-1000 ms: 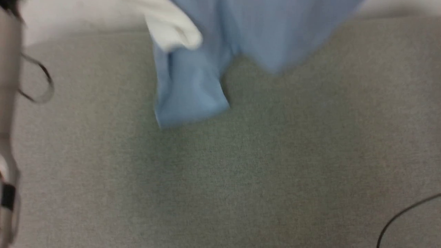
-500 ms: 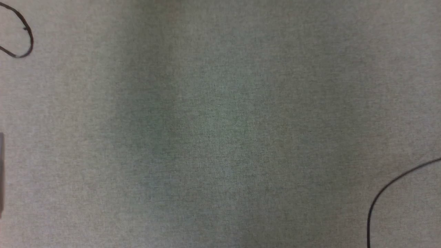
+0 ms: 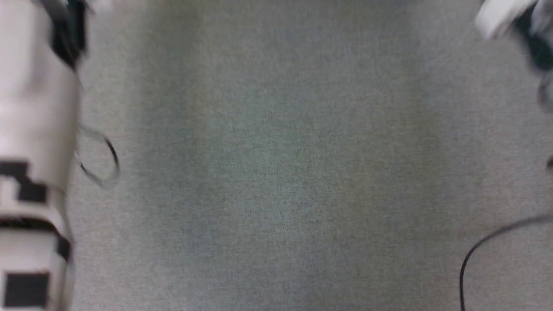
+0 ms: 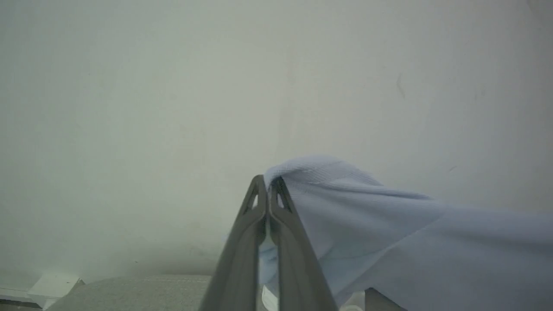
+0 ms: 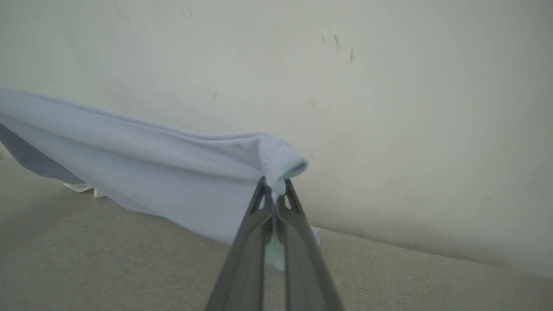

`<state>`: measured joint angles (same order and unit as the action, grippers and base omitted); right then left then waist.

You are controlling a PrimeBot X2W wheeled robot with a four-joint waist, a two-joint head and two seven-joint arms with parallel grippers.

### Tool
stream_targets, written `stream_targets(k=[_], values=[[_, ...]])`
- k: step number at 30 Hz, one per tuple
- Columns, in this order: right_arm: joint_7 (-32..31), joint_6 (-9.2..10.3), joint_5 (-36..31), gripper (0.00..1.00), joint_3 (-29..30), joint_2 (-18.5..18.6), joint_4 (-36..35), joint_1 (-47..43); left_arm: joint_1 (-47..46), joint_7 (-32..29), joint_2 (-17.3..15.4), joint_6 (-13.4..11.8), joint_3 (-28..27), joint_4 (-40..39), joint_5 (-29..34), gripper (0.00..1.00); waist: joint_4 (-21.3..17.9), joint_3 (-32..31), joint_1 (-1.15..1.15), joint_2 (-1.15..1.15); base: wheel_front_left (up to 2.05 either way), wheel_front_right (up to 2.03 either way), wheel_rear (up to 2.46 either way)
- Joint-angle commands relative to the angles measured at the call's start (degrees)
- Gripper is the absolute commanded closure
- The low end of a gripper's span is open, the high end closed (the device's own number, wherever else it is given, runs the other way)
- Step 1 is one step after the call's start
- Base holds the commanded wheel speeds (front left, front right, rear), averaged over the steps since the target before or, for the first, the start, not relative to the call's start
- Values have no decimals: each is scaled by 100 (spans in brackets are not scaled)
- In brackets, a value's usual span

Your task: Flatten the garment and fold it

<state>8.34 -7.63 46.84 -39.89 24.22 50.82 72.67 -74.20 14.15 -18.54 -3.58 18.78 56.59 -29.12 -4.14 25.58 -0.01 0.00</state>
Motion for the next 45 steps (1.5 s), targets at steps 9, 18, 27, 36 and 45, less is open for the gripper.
stream_targets(k=[9, 18, 27, 36, 45], values=[[203, 14, 576, 100, -467, 414, -933, -2382, 2999, 83, -128, -204, -364, -1269, -280, 100, 234, -1646, 1, 0, 0, 0, 0], [155, 14, 413, 100, 36, 891, -2060, -4393, 6400, -563, -631, -1221, -486, -4191, -378, 100, 171, -2241, 1, 0, 0, 0, 0], [-254, 14, -448, 100, 1628, 690, -3185, -6542, 8898, -1569, -955, -2376, -532, -6759, -407, 100, 233, -2406, 1, 0, 0, 0, 0], [-1338, 14, -1600, 100, 3673, -419, -5121, -8621, 9820, -2027, -1094, -2849, -555, -7704, -446, 100, 411, -2381, 1, 0, 0, 0, 0], [-2221, 14, -2192, 100, 4268, -1021, -6092, -8570, 8854, -2154, -1266, -2477, -489, -7743, -423, 100, 397, -1981, 1, 0, 0, 0, 0]])
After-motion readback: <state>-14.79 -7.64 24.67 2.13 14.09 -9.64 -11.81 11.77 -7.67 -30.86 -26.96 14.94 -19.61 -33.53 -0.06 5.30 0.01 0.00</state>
